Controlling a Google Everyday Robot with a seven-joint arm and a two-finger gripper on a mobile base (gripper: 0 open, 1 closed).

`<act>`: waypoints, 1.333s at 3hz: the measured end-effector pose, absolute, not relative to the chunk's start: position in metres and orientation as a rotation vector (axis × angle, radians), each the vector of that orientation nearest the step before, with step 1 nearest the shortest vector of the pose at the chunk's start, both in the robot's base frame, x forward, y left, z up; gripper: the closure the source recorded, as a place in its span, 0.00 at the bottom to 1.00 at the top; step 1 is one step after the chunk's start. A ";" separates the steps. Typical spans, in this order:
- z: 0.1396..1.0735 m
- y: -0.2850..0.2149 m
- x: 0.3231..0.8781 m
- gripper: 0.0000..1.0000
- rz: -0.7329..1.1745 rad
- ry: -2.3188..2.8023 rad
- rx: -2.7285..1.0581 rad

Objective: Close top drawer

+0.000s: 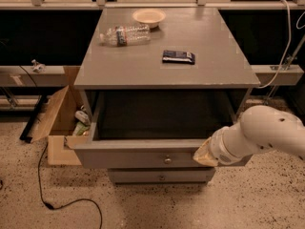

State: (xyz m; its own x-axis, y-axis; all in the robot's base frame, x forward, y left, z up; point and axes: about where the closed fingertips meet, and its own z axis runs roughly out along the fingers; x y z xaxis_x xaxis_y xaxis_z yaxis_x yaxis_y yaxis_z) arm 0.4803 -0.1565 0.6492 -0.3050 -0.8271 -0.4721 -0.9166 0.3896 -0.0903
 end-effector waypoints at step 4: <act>0.636 -0.201 0.526 1.00 -0.070 1.968 -1.672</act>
Offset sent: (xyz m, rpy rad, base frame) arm 0.0191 -0.0169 -0.0053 -0.1350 -0.1572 0.1412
